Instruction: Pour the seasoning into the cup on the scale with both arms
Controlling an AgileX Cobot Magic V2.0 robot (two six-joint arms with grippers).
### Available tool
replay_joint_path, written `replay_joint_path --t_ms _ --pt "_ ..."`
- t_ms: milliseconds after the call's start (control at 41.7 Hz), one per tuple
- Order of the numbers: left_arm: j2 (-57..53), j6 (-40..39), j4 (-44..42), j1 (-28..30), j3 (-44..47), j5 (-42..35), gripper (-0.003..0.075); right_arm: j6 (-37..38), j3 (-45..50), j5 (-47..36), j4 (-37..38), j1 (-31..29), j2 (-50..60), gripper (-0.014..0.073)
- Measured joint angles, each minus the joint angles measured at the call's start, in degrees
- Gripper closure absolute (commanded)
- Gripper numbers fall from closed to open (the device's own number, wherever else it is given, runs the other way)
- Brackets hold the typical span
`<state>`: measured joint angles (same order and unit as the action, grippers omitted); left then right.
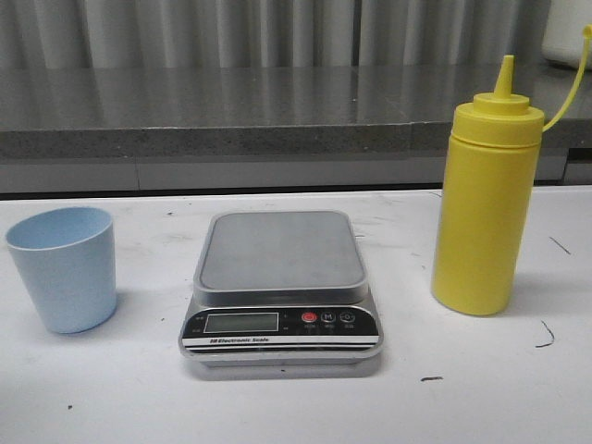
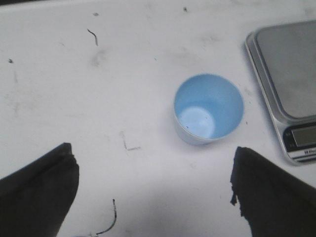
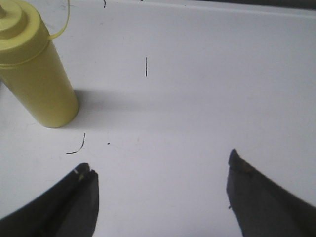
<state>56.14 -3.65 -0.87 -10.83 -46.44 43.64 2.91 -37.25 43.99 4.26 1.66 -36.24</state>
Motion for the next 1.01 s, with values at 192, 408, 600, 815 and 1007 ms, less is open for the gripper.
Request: replay_joint_path --t_ms 192,408,600,815,1007 --pt "12.95 0.0 0.45 -1.39 -6.09 3.4 0.0113 0.0 0.0 0.0 0.0 0.0 0.0 0.0033" --pt "25.71 0.05 0.87 -1.39 -11.74 3.56 0.0113 -0.12 0.0 0.0 0.0 0.0 0.0 0.0033" --pt "34.79 0.05 1.43 -1.39 -15.57 3.05 0.0115 -0.12 0.0 0.0 0.0 0.0 0.0 0.0033" --pt "41.36 0.14 1.89 -1.39 -18.06 2.4 0.0276 -0.12 0.0 0.0 0.0 0.0 0.0 0.0033" --pt "42.98 0.14 3.29 -1.39 -18.85 2.4 0.0454 -0.12 0.0 0.0 0.0 0.0 0.0 0.0033"
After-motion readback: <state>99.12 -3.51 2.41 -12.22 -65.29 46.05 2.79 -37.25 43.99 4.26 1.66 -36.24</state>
